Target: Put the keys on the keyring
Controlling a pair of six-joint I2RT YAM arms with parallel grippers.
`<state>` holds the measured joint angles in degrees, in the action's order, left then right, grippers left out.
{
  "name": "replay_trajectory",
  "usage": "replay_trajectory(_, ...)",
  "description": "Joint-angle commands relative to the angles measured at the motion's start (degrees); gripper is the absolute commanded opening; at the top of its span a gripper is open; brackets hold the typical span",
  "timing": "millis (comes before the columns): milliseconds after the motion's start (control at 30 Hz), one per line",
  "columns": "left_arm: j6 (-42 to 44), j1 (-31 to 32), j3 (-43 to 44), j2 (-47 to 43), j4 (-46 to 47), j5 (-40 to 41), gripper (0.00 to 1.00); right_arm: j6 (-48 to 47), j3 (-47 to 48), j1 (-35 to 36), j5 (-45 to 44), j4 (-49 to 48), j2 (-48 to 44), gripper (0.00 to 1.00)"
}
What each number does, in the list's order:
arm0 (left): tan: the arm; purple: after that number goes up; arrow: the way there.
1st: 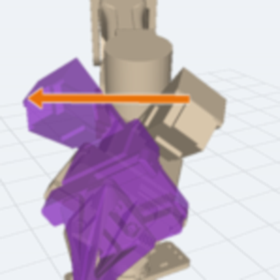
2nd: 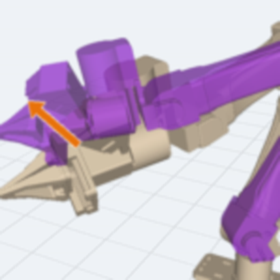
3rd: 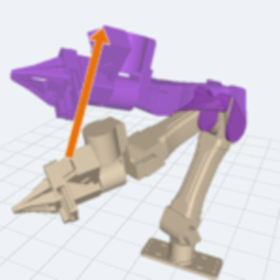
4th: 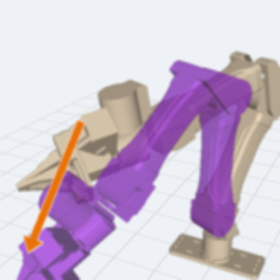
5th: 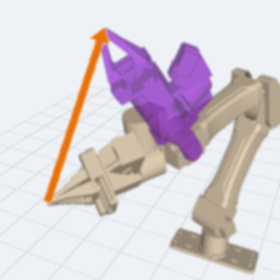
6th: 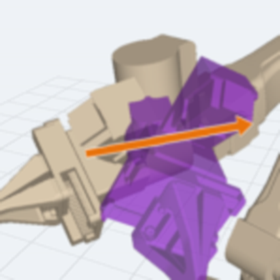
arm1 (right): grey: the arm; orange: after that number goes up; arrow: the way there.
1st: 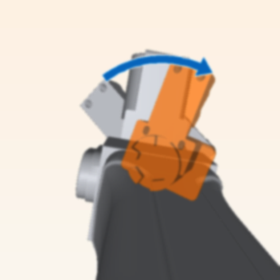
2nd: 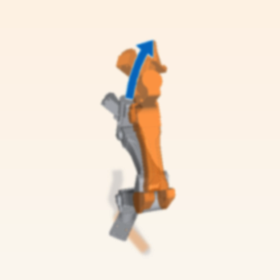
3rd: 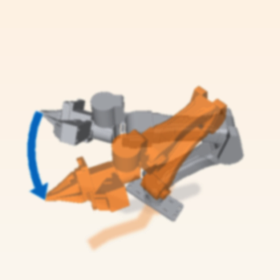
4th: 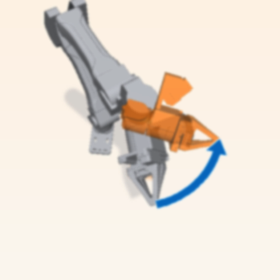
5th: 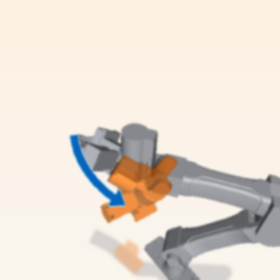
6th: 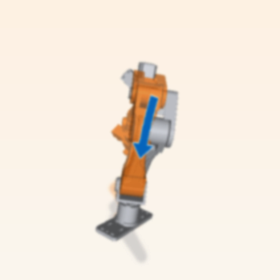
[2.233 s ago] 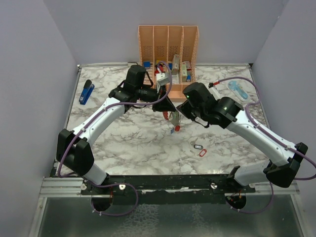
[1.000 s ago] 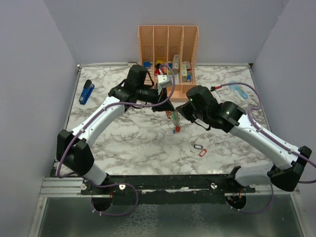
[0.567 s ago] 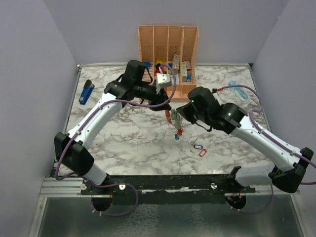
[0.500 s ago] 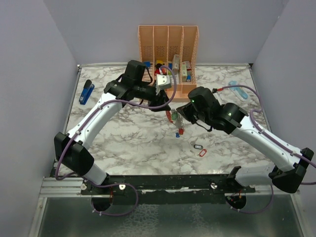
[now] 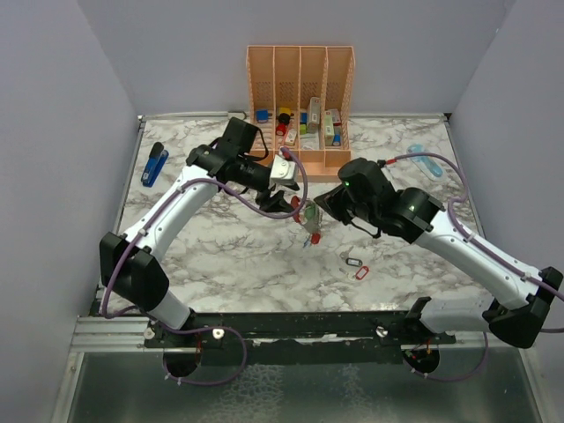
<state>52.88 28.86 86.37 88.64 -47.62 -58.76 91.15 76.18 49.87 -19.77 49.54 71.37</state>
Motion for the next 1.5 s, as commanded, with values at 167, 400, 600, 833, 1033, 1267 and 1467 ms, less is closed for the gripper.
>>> replay_trajectory(167,0.9,-0.6,0.0,1.5,2.5,-7.3,0.61,-2.6,-1.0,0.1,2.9,-5.5,-1.9,0.01)
replay_trajectory(400,-1.2,-0.6,0.0,1.6,3.6,-9.3,0.61,-3.5,-1.3,0.1,4.5,-7.0,-1.0,0.01)
replay_trajectory(600,-1.8,-0.6,-0.9,1.7,4.5,-10.3,0.61,-3.5,-2.2,0.1,5.6,-8.3,-1.2,0.01)
replay_trajectory(833,-2.3,-0.6,-1.8,1.7,5.1,-12.3,0.60,-3.2,-3.4,0.1,6.9,-10.0,-1.3,0.01)
replay_trajectory(1033,-2.2,-0.6,-3.1,1.5,5.4,-13.1,0.59,-3.2,-3.6,0.1,7.8,-11.1,-1.1,0.01)
replay_trajectory(1267,-3.6,-0.6,-5.1,1.5,8.2,-13.1,0.59,-3.3,-4.0,0.1,9.2,-12.2,-1.1,0.01)
replay_trajectory(1467,-4.2,-0.6,-5.3,1.8,9.1,-13.1,0.57,-3.3,-4.7,0.1,10.4,-13.7,-1.1,0.01)
